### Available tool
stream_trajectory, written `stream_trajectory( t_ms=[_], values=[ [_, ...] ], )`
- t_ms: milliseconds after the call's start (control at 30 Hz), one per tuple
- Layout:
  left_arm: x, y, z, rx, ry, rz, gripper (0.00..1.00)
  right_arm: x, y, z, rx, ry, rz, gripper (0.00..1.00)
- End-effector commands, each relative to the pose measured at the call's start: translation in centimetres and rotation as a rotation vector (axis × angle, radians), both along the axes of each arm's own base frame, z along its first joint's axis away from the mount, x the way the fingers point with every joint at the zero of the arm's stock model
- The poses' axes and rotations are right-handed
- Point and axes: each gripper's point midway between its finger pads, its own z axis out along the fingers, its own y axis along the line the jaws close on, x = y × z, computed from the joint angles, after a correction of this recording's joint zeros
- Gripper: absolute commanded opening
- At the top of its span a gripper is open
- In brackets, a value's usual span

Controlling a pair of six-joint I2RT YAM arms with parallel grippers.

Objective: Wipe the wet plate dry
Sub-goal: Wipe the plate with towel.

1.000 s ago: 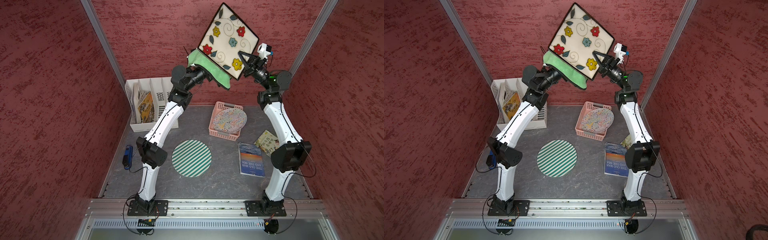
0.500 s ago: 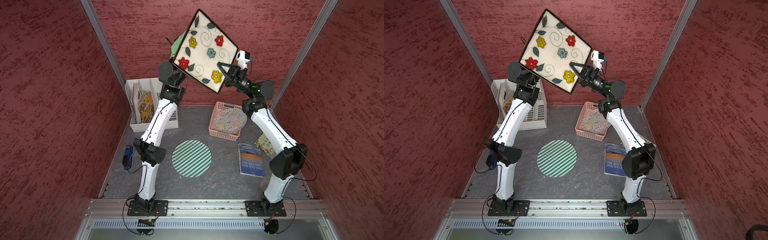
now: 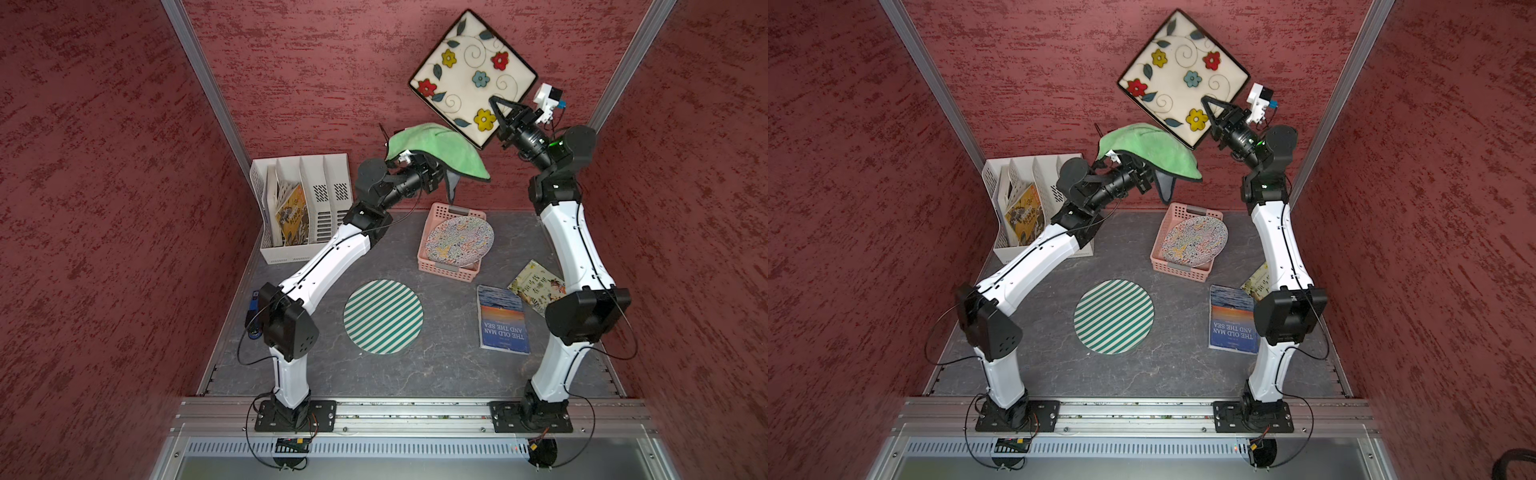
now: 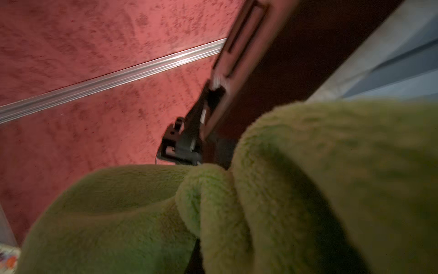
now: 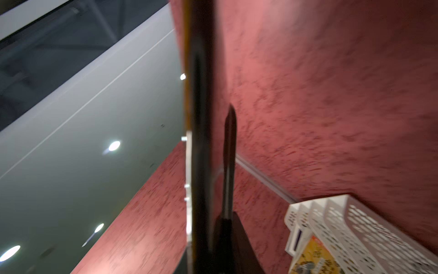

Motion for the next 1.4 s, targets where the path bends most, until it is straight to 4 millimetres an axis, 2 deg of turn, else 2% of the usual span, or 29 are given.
stream_trajectory(
  t_ms=[0,67,167,233,300,400,467,633,733,800,833,867,900,1000,1100,1133,1167,1200,1233,1267,1333,1367],
  values=[
    [-4.0,3.1,1.9,0.313,-0.229,0.215,0.0,-2.3,0.6,0.1,-0.11,-0.026,-0.099,0.0],
    [-2.2,3.8,-2.1,0.566,-0.169,0.343,0.0,-3.1,2.1,-1.3,-0.136,-0.009,-0.076,0.0],
    [0.0,3.8,-6.1,0.792,-0.151,0.44,0.0,-4.5,4.6,-2.5,-0.167,0.001,-0.024,0.0],
    [1.8,4.2,-8.3,0.919,-0.114,0.51,0.0,-5.5,6.3,-2.7,-0.181,-0.008,0.009,0.0],
    [3.2,4.4,-10.0,0.992,-0.08,0.545,0.0,-6.3,6.9,-2.1,-0.188,-0.028,0.017,0.0],
    [4.4,4.7,-10.9,1.021,-0.053,0.561,0.0,-7.3,7.0,-0.8,-0.194,-0.069,0.021,0.0],
    [5.1,5.6,-11.5,1.035,-0.012,0.596,0.0,-8.0,7.0,-0.1,-0.21,-0.091,0.02,0.0],
    [6.1,11.0,-13.2,1.106,0.145,0.729,0.0,-10.3,7.3,0.8,-0.242,-0.159,0.052,0.0],
    [6.9,13.9,-13.1,1.121,0.178,0.768,0.0,-12.7,9.1,-0.9,-0.312,-0.229,0.141,0.0],
    [7.4,14.7,-12.7,1.113,0.16,0.747,0.0,-15.3,11.0,-2.8,-0.366,-0.264,0.225,0.0],
    [7.7,14.5,-12.6,1.104,0.141,0.71,0.0,-16.4,12.2,-4.1,-0.394,-0.277,0.268,0.0],
    [7.9,13.9,-12.5,1.089,0.107,0.65,0.0,-18.7,12.9,-4.2,-0.415,-0.314,0.309,0.0],
    [7.9,12.6,-12.2,1.062,0.056,0.569,0.0,-20.0,14.0,-5.1,-0.434,-0.323,0.353,0.0],
    [5.5,5.8,-10.5,0.924,-0.173,0.246,0.0,-22.1,15.2,-5.2,-0.421,-0.349,0.427,0.0],
    [3.0,1.4,-10.4,0.87,-0.267,0.09,0.0,-21.7,14.9,-2.5,-0.398,-0.384,0.4,0.0],
    [2.7,0.8,-10.9,0.877,-0.263,0.076,0.0,-21.0,14.4,-1.4,-0.403,-0.381,0.363,0.0],
    [2.7,0.7,-11.6,0.898,-0.239,0.076,0.0,-19.1,13.6,-0.6,-0.409,-0.356,0.301,0.0],
    [2.8,1.0,-12.5,0.926,-0.201,0.091,0.0,-17.5,12.1,0.5,-0.403,-0.321,0.223,0.0],
    [3.0,1.8,-13.7,0.968,-0.149,0.115,0.0,-15.2,9.8,1.3,-0.375,-0.269,0.129,0.0],
    [2.9,2.5,-14.0,0.987,-0.123,0.136,0.0,-14.3,7.7,2.8,-0.327,-0.273,0.063,0.0],
    [2.9,4.2,-14.4,1.001,-0.079,0.181,0.0,-13.7,4.9,4.6,-0.241,-0.29,0.008,0.0],
    [3.0,5.1,-14.1,0.994,-0.069,0.212,0.0,-13.8,4.7,4.8,-0.233,-0.297,0.016,0.0]
  ],
)
